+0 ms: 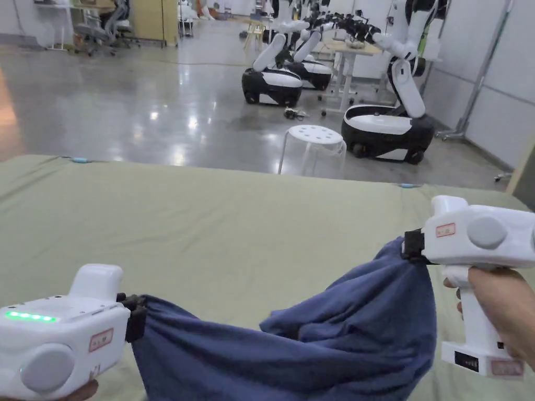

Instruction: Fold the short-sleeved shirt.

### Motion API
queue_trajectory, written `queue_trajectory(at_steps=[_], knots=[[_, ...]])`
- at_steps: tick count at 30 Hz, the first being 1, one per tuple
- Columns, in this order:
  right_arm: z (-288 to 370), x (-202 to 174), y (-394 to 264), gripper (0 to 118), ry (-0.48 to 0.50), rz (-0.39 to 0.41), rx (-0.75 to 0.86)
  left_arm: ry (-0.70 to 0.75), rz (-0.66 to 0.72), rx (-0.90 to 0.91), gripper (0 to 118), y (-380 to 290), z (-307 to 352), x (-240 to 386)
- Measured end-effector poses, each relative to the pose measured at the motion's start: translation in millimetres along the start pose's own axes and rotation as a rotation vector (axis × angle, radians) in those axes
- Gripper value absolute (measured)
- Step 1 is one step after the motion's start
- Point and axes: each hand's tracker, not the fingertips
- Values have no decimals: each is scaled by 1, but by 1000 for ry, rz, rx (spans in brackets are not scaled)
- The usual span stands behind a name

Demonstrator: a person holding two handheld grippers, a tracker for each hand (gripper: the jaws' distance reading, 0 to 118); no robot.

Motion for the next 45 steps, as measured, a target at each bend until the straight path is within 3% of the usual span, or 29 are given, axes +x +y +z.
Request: queue_trajectory(at_steps=[7,10,13,22,33,39,43,45], knots=[[127,28,63,11,-4,5,310,113,16,221,6,106,63,-18],[168,35,89,11,-3,-37,457,144,0,308,6,154,86,-11],[191,43,119,11,24,-102,547,168,-31,378,6,200,99,-2],[177,52,157,11,-6,-141,602,172,-46,448,6,279,66,14],[51,81,58,11,-98,-303,434,159,17,329,6,183,-31,12],[76,89,-5,11,-53,-294,377,100,-19,287,6,134,15,27],[106,97,-82,11,-41,-296,308,45,-26,211,6,77,59,30],[118,101,-127,11,-52,-257,238,44,-61,137,6,37,76,30]])
